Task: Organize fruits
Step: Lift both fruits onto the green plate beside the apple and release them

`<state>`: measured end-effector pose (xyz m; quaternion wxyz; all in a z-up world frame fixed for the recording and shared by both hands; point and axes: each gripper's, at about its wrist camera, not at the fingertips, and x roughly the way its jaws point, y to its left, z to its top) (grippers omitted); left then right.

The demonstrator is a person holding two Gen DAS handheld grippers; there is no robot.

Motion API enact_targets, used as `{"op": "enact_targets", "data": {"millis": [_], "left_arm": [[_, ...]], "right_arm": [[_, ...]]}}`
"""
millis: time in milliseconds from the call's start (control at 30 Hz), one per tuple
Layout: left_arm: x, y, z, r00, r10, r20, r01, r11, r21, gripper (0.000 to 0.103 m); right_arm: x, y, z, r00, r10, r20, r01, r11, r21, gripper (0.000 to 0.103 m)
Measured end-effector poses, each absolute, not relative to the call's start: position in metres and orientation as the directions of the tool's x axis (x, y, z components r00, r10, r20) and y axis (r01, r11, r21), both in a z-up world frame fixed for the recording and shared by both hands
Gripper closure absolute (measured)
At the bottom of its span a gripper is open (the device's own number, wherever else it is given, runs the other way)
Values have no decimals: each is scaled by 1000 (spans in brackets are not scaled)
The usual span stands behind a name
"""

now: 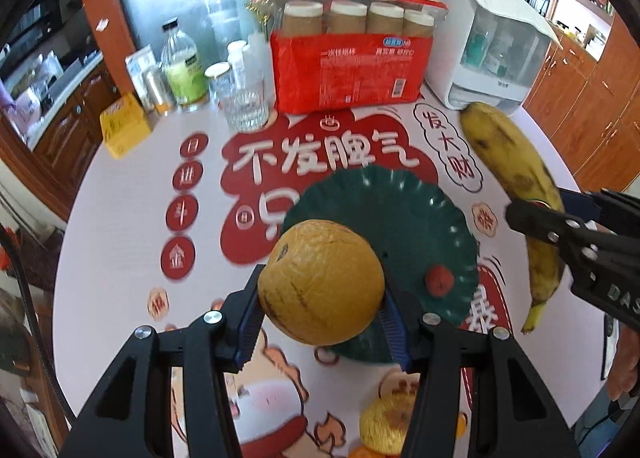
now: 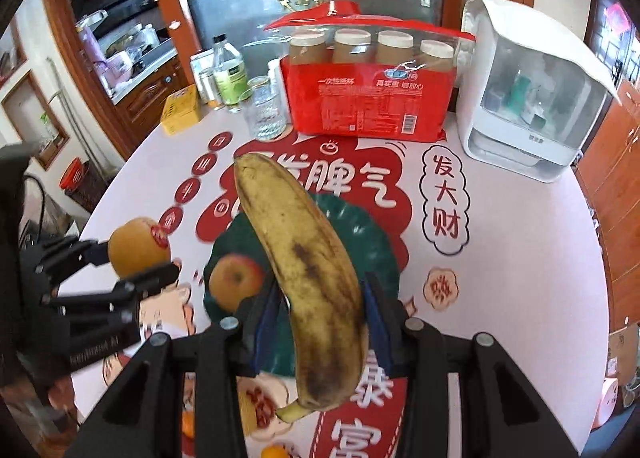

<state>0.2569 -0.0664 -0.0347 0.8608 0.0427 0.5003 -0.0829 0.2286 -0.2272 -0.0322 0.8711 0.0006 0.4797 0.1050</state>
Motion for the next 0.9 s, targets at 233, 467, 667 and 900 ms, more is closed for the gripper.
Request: {"op": "enact_targets", "data": {"millis": [233,467,667,900], "left_arm": [[297,-71,-57,433,-86,-897,171,985,-12,52],[330,-82,-90,380,-93,-920,166,986,-31,52],[352,-85,-128,341,-85,-936,130,991,-43,52],[367,-82,-164,289,-97,-953,109,992,-68,52]], "right_arm": [[279,-231,-69,429,190,-883,-102,982,161,62],[299,-231,-118,332,234,-914,-24,971,239,62],[314,-230,-151,288,260,-922,37,959,282,62],[327,-230,-183,240,311,-920,104,934,343,65]]}}
